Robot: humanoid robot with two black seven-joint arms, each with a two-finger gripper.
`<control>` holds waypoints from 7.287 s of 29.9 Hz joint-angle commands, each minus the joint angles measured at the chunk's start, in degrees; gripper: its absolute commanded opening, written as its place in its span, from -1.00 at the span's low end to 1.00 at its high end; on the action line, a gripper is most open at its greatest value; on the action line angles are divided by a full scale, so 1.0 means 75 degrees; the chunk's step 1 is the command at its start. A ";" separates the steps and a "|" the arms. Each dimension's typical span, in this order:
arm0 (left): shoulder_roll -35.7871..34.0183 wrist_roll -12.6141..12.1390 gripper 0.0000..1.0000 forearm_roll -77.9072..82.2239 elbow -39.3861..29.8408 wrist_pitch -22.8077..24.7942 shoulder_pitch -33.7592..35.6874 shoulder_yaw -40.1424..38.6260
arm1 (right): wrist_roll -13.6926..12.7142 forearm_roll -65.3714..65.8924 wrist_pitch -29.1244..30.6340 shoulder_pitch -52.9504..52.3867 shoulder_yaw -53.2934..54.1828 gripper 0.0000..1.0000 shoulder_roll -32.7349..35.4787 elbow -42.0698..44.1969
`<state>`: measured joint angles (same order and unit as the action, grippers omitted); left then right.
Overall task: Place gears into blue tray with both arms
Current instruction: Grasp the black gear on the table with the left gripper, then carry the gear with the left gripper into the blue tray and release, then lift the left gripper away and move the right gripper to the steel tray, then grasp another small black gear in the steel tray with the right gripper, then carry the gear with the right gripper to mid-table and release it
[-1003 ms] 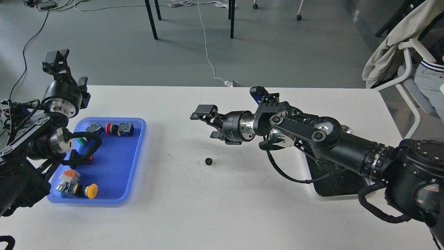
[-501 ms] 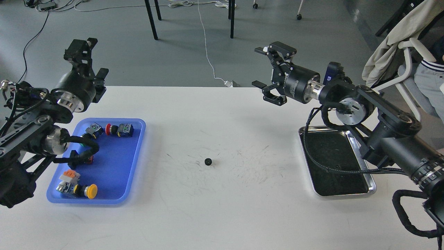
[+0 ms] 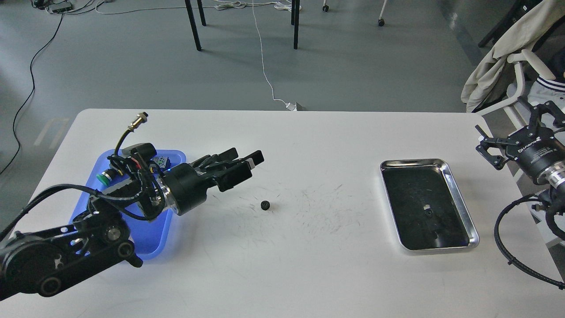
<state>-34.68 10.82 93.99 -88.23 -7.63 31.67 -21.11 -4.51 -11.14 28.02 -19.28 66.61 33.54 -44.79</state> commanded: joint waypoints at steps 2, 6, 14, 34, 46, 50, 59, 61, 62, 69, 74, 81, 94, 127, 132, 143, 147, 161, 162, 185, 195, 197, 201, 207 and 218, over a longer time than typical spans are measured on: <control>0.0990 0.0010 0.96 0.2358 0.0933 -0.0037 -0.0062 0.0341 | 0.0321 -0.0027 -0.0003 0.0192 -0.0033 0.96 -0.0241 0.0429; 0.1483 0.0057 0.95 0.3391 0.2070 -0.0388 -0.0203 0.0353 | 0.0332 -0.0015 -0.0003 0.0192 -0.0068 0.96 -0.0418 0.0429; 0.1835 0.0116 0.81 0.4134 0.3185 -0.0623 -0.0425 0.0365 | 0.0332 -0.0015 -0.0003 0.0192 -0.0068 0.96 -0.0465 0.0429; 0.2246 0.0116 -0.18 0.4134 0.4123 -0.0928 -0.0613 0.0552 | 0.0344 -0.0015 -0.0003 0.0192 -0.0057 0.96 -0.0441 0.0406; 0.2129 0.0069 -0.93 0.4134 0.4065 -0.1033 -0.0590 0.0447 | 0.0344 -0.0015 -0.0003 0.0192 -0.0057 0.96 -0.0441 0.0370; 0.1405 0.0022 -0.93 0.4134 0.3399 -0.1127 -0.0496 0.0073 | 0.0344 -0.0015 -0.0003 0.0192 -0.0057 0.96 -0.0429 0.0347; -0.1478 0.0244 -0.92 0.2833 0.2084 -0.1209 -0.0671 -0.0409 | 0.0344 -0.0027 -0.0003 0.0192 -0.0033 0.96 -0.0383 0.0288; -0.1971 0.0618 -0.92 0.2143 0.2166 -0.1303 -0.1080 -0.0362 | 0.0344 -0.0027 -0.0003 0.0192 -0.0022 0.96 -0.0383 0.0288; -0.2112 0.0736 -0.92 0.1826 0.2213 -0.1303 -0.1256 -0.0362 | 0.0344 -0.0015 -0.0003 0.0180 -0.0021 0.96 -0.0371 0.0288; -0.2149 0.1205 -0.91 0.0921 0.3418 -0.1502 -0.1761 -0.0350 | 0.0344 -0.0027 -0.0003 0.0180 -0.0021 0.96 -0.0347 0.0253; -0.1622 0.1334 -0.85 0.0862 0.4122 -0.1584 -0.1797 -0.0315 | 0.0332 -0.0027 -0.0003 0.0168 -0.0010 0.96 -0.0277 0.0218; -0.1270 0.1335 -0.62 0.0862 0.4486 -0.1596 -0.1762 -0.0327 | 0.0332 -0.0027 -0.0003 0.0180 -0.0010 0.96 -0.0277 0.0230; -0.1305 0.1346 0.67 0.0839 0.4335 -0.1654 -0.1551 -0.0443 | 0.0332 -0.0027 -0.0003 0.0110 0.0002 0.96 -0.0277 0.0124; 0.1402 0.0151 0.95 -1.0939 0.7159 0.1217 0.2598 -0.1229 | -0.0827 0.7337 -0.0003 -0.4460 -0.6358 0.97 0.2205 -0.5369; 0.1367 0.0174 0.95 -1.0939 0.7112 0.1299 0.2504 -0.1217 | -0.1097 0.8947 -0.0003 -0.4578 -0.7496 0.97 0.2897 -0.5536; 0.1472 0.0245 0.95 -1.0892 0.7158 0.1228 0.2504 -0.1217 | -0.1191 1.0086 -0.0003 -0.4460 -0.8329 0.97 0.2864 -0.5279; 0.1484 0.0245 0.95 -1.0833 0.7159 0.1228 0.2504 -0.1217 | -0.1191 1.0156 -0.0003 -0.4449 -0.8424 0.96 0.2466 -0.4811; 0.1437 0.0233 0.95 -1.0833 0.7170 0.1217 0.2539 -0.1205 | -0.1168 1.0485 -0.0003 -0.4531 -0.8764 0.85 0.1703 -0.4013; 0.1437 0.0233 0.95 -1.0833 0.7170 0.1217 0.2551 -0.1205 | -0.1168 1.0485 -0.0003 -0.4542 -0.8764 0.84 0.1703 -0.3943; 0.1414 0.0245 0.95 -1.0822 0.7510 0.1217 0.2609 -0.1205 | -0.1086 1.1083 -0.0003 -0.4753 -0.8775 -0.96 0.1598 -0.3755; 0.1390 0.0245 0.95 -1.0822 0.7557 0.1229 0.2621 -0.1205 | -0.1062 1.0196 -0.0003 -0.6451 -0.8728 -0.97 0.1703 -0.4632; 0.1402 0.0245 0.95 -1.0822 0.7557 0.1228 0.2621 -0.1217 | -0.1016 0.9387 -0.0003 -0.6733 -0.8717 -0.97 0.1587 -0.4774; 0.1390 0.0245 0.95 -1.0822 0.7580 0.1228 0.2668 -0.1217 | -0.0700 0.8436 -0.0981 -0.6910 -0.8717 -0.97 0.0769 -0.4845; 0.1402 0.0245 0.95 -1.0822 0.7756 0.1240 0.2703 -0.1217 | -0.0641 0.8025 -0.1696 -0.6583 -0.8811 -0.97 -0.1083 -0.4296; 0.1402 0.0221 0.95 -1.0833 0.7745 0.1240 0.2902 -0.1229 | -0.0242 0.7965 -0.2424 -0.5130 -0.8670 -0.96 -0.4400 -0.2244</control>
<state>-24.29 12.49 12.74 -30.08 1.72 52.97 -30.23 -6.99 48.42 10.06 -60.67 1.38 5.59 -64.41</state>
